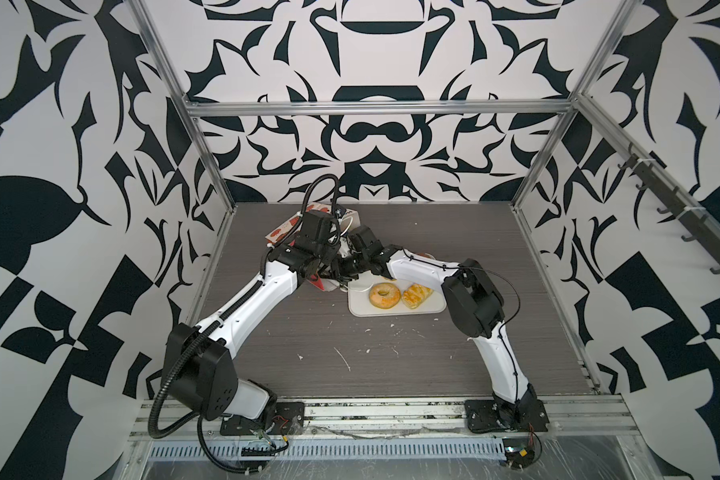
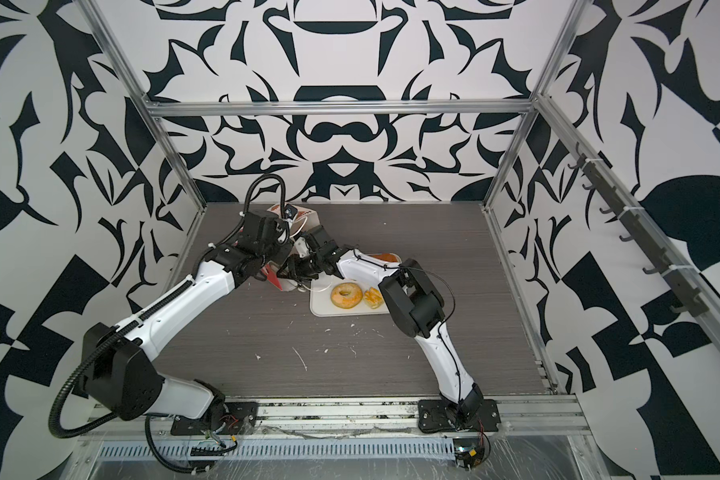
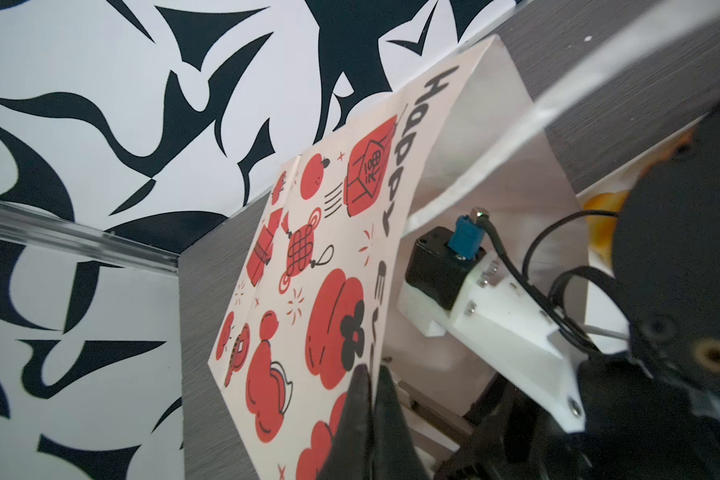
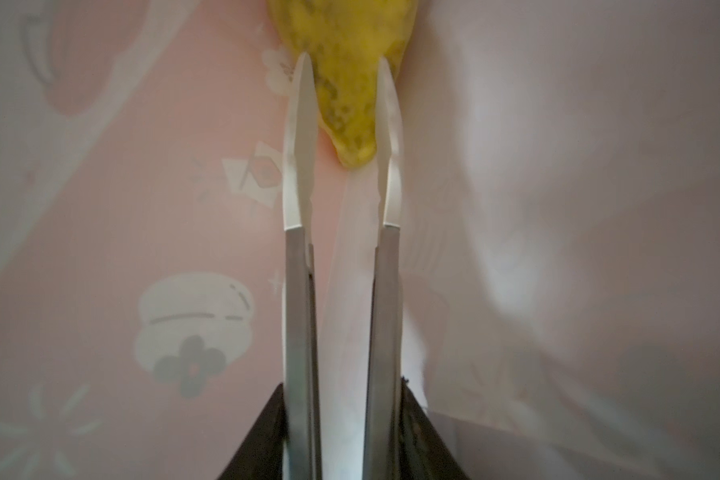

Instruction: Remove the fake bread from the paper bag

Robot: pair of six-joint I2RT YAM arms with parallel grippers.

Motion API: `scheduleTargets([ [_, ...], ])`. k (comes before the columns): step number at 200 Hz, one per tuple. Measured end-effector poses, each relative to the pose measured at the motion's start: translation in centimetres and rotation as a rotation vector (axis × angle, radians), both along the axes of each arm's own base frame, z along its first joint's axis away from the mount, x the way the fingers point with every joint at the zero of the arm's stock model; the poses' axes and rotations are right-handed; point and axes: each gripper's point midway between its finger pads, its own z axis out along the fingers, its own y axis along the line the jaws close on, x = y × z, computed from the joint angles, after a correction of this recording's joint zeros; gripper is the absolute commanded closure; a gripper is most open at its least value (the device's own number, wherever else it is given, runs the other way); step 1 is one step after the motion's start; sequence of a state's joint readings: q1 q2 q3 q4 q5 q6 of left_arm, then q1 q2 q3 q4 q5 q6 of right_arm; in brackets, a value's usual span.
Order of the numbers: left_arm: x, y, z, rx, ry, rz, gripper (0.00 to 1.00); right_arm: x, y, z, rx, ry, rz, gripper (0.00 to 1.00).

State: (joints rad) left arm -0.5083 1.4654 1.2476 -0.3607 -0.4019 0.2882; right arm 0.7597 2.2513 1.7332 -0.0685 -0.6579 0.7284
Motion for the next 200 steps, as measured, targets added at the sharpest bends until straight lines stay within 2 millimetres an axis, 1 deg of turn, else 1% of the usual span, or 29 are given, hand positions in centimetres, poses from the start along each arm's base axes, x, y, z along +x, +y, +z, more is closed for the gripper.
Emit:
scheduleTargets([
  [25,0.5,-0.4,0.2,0.059,0.039,-0.007,1.00,-0.3,0.8,0.7,0.042,0.024,0.013,0.59],
  [47,1.0,-0.8,0.8,0.104,0.065,-0.026,1.00,-0.3,1.5,1.4,0.087,0.044,0.019,0.60],
  [79,1.6,-1.9,1.5,0.201,0.090,-0.060,1.00,-0.2,2.4,1.7,0.155,0.085,0.026,0.60],
  [99,1.9,-2.8,1.1,0.277,0.116,-0.084,1.00,-0.1,3.0,1.9,0.199,0.118,0.031,0.60],
  [118,2.3,-3.3,0.7,0.338,0.134,-0.097,1.00,0.3,3.2,1.8,0.240,0.150,0.026,0.60],
  [150,2.6,-3.5,0.1,0.413,0.158,-0.113,1.00,0.8,3.4,1.5,0.275,0.182,0.022,0.60],
  [200,2.7,-3.7,0.4,0.438,0.151,-0.123,1.00,0.8,3.4,1.7,0.283,0.181,0.025,0.60],
])
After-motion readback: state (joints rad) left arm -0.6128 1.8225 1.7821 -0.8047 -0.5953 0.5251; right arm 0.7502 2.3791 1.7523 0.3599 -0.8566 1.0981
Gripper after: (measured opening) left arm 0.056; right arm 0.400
